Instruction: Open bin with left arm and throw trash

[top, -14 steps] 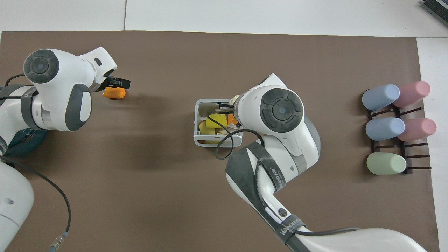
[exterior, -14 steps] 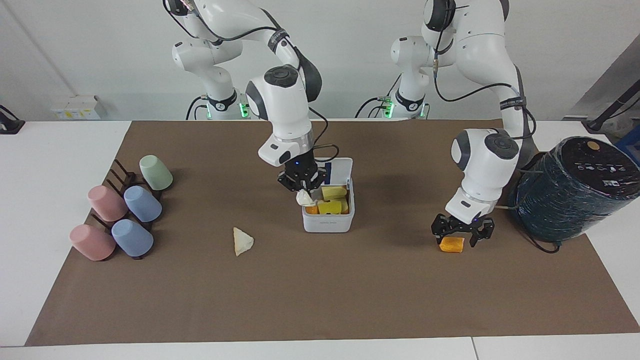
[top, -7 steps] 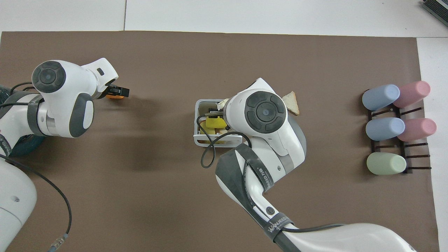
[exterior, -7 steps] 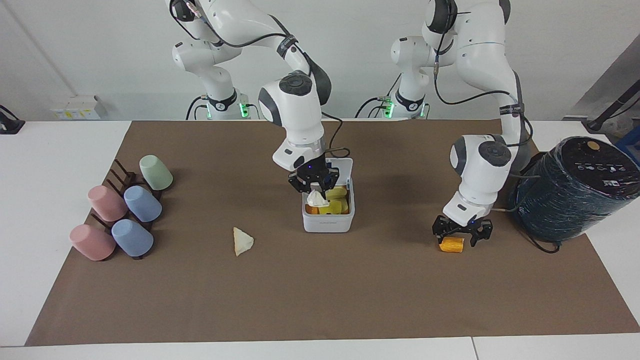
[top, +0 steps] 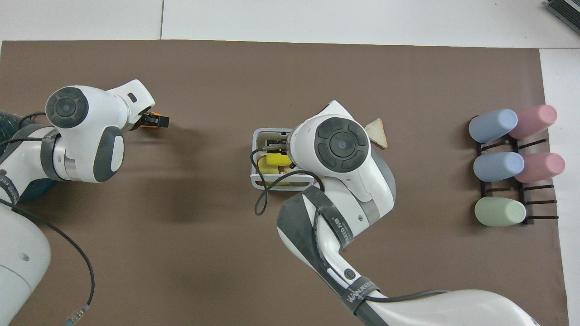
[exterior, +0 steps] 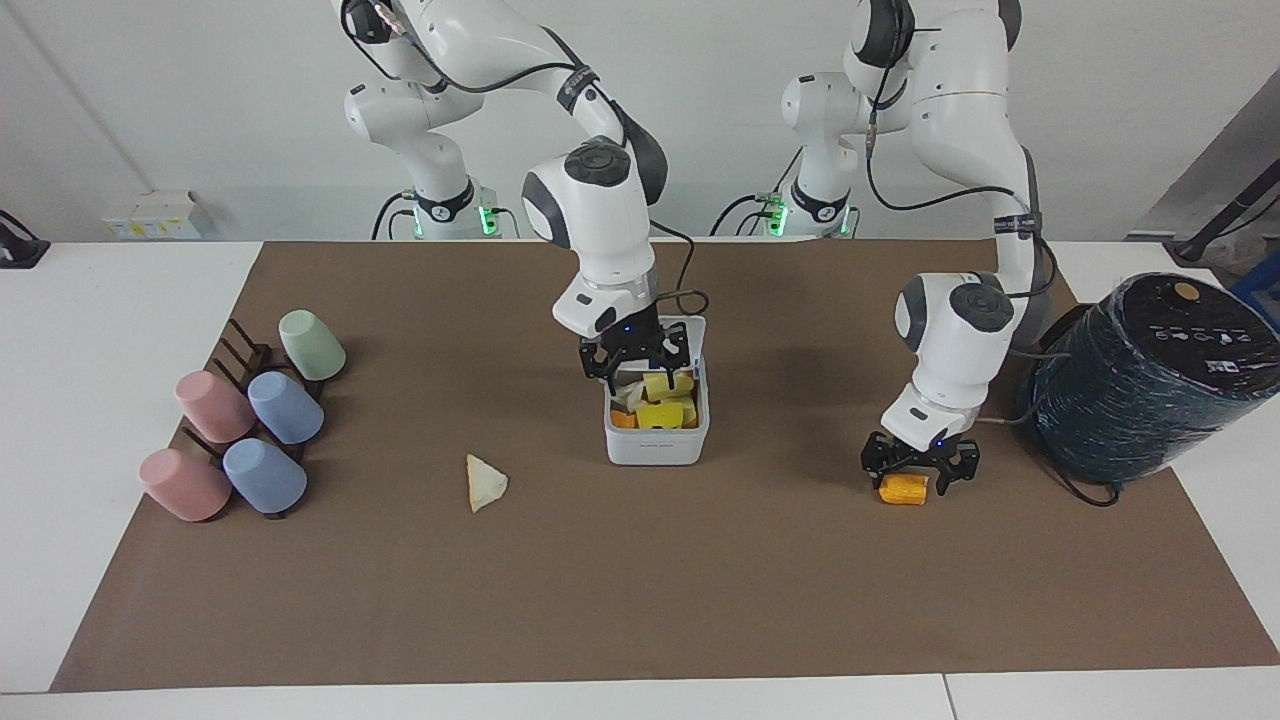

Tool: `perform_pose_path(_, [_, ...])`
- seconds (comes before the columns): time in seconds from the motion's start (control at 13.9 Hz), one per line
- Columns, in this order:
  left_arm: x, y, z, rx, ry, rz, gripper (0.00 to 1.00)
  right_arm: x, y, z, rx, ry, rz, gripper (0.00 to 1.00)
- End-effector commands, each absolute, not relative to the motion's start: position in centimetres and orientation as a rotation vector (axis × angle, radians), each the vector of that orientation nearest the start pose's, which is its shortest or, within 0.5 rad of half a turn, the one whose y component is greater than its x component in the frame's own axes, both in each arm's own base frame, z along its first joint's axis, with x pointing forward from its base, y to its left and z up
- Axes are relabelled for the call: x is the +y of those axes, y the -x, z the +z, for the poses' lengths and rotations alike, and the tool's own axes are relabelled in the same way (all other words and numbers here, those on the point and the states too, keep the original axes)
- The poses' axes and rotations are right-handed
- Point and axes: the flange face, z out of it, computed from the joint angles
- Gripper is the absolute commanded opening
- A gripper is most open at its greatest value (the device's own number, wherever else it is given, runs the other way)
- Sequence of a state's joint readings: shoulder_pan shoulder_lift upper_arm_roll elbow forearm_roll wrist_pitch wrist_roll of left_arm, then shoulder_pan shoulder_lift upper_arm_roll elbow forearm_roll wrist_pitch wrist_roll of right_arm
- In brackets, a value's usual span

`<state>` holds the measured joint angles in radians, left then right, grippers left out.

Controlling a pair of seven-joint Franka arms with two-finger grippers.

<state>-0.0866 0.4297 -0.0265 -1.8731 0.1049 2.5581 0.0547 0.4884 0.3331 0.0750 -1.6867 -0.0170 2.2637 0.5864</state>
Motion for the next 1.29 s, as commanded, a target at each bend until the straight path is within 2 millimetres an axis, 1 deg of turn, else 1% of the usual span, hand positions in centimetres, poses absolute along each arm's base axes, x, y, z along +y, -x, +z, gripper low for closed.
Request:
perform_pose_path(0.0, [-7.2,-65.2,30.6,0.39,3.028,-0.427,1.0,31.0,-61.0,43.3,0.043,3.0,-0.315,0.86])
perform_pose_path(0.22, [-7.2,-65.0,30.4,0.39,3.029,-0.421,1.0,25.4,-63.8,42.4,0.055,3.037,-0.342,0.86])
perform_pose_path(0.29, [-7.2,-64.9,30.2,0.391,3.03,-0.416,1.0,24.5,-64.1,41.6,0.019,3.06,-0.368,0.86])
perform_pose_path(0.36, [-7.2,-64.8,30.1,0.393,3.029,-0.411,1.0,23.1,-64.9,41.2,0.038,3.061,-0.396,0.86])
perform_pose_path(0.43, [-7.2,-64.8,30.0,0.393,3.03,-0.409,1.0,20.9,-66.0,40.9,0.084,3.062,-0.41,0.86])
perform_pose_path(0.5, [-7.2,-64.8,30.0,0.391,3.031,-0.409,1.0,19.9,-66.5,40.3,0.09,3.061,-0.418,0.86])
perform_pose_path(0.57, [-7.3,-64.8,30.0,0.393,3.031,-0.409,0.91,19.6,-67.1,39.1,0.029,3.062,-0.437,0.86])
perform_pose_path(0.65, [-7.3,-64.8,30.0,0.393,3.031,-0.409,0.78,18.5,-67.6,37.6,-0.008,3.071,-0.436,0.85])
perform_pose_path(0.72, [-7.3,-64.8,30.1,0.393,3.03,-0.409,0.68,17.4,-68.3,36.4,0.0,3.067,-0.454,0.86])
perform_pose_path(0.79, [-7.3,-64.9,30.2,0.393,3.03,-0.411,0.58,16.7,-68.5,35.7,0.01,3.066,-0.46,0.87])
perform_pose_path(0.86, [-7.3,-64.9,30.3,0.393,3.029,-0.416,0.46,16.5,-68.4,34.7,0.015,3.073,-0.439,0.86])
perform_pose_path(0.93, [-7.3,-64.9,30.3,0.393,3.029,-0.416,0.34,16.3,-68.0,33.1,0.02,3.081,-0.407,0.85])
perform_pose_path(1.01, [-7.3,-65.0,30.4,0.392,3.029,-0.418,0.24,15.6,-68.0,32.1,0.035,3.069,-0.436,0.85])
perform_pose_path(1.08, [-7.4,-65.1,30.5,0.396,3.028,-0.414,0.19,15.1,-67.6,31.0,0.048,3.067,-0.435,0.85])
perform_pose_path(1.15, [-7.6,-65.3,30.9,0.397,3.027,-0.418,0.18,14.6,-67.3,30.2,0.057,3.068,-0.427,0.84])
perform_pose_path(1.22, [-8.0,-65.7,31.7,0.4,3.027,-0.419,0.18,14.2,-67.2,29.8,0.068,3.071,-0.416,0.82])
